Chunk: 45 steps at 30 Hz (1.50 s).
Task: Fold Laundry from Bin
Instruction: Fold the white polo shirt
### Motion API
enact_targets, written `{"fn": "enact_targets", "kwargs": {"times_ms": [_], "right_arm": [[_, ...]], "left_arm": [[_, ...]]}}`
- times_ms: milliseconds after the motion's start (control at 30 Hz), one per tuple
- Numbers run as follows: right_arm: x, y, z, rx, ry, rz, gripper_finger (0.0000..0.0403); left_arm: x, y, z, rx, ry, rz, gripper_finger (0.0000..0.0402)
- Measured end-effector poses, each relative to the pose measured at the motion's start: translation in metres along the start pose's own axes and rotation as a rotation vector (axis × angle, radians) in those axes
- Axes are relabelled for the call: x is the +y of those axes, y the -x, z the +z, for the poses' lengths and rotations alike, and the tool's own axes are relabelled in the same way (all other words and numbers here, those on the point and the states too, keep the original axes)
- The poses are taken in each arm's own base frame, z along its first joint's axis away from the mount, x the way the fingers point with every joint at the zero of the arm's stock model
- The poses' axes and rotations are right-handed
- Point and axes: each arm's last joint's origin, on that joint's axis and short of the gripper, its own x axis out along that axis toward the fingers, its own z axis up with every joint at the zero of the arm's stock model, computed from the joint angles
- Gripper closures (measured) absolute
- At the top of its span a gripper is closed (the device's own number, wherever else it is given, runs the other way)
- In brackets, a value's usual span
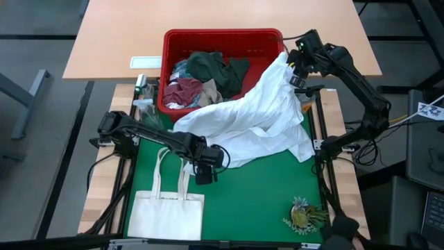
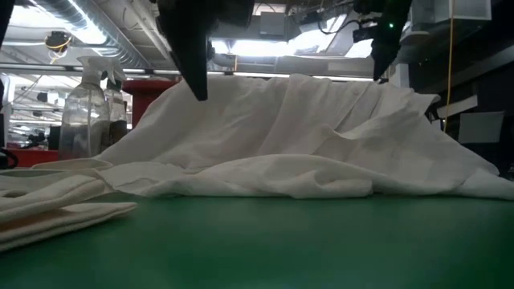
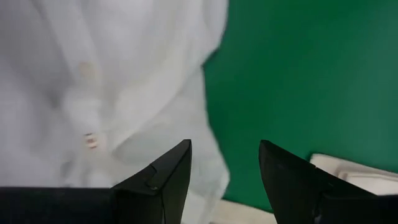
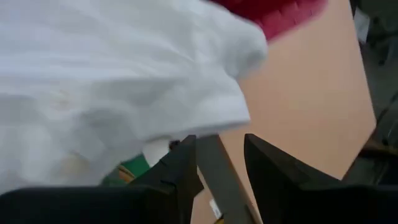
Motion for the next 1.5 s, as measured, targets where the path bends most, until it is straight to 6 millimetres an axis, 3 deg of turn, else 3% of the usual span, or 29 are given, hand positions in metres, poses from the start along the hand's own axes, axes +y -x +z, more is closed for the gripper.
{"fn": "enact_targets", "kwargs": {"times_ms": [300, 467, 733, 1067, 1200, 1367, 1500], "right_arm": [[0.037, 0.043, 0.012, -0.168, 0.099, 0.033, 0.0269], [0.065, 0.066, 0.014, -0.252, 0.104, 0.165, 0.0269], [0.11, 0.089, 0.002, -0.171, 0.128, 0.492, 0.0269], [0.172, 0.114, -0.008, -0.134, 0.238, 0.633, 0.0269], [0.198, 0.116, -0.021, -0.106, 0.272, 0.625, 0.0269], [0.228, 0.102, -0.047, -0.043, 0.287, 0.538, 0.0269], [0.246, 0.087, -0.07, 0.003, 0.296, 0.52, 0.0269]], "left_arm": [[0.006, -0.033, -0.019, 0.062, 0.016, 0.007, 0.0221], [0.007, -0.054, -0.029, 0.042, 0.048, 0.008, 0.0221], [0.005, -0.084, -0.049, -0.045, 0.058, 0.042, 0.0221], [0.01, -0.104, -0.063, -0.1, 0.061, 0.087, 0.0251], [0.01, -0.105, -0.063, -0.103, 0.086, 0.08, 0.0291], [0.006, -0.099, -0.055, -0.108, 0.086, 0.049, 0.0382], [0.005, -0.086, -0.049, -0.075, 0.073, 0.036, 0.0393]]}}
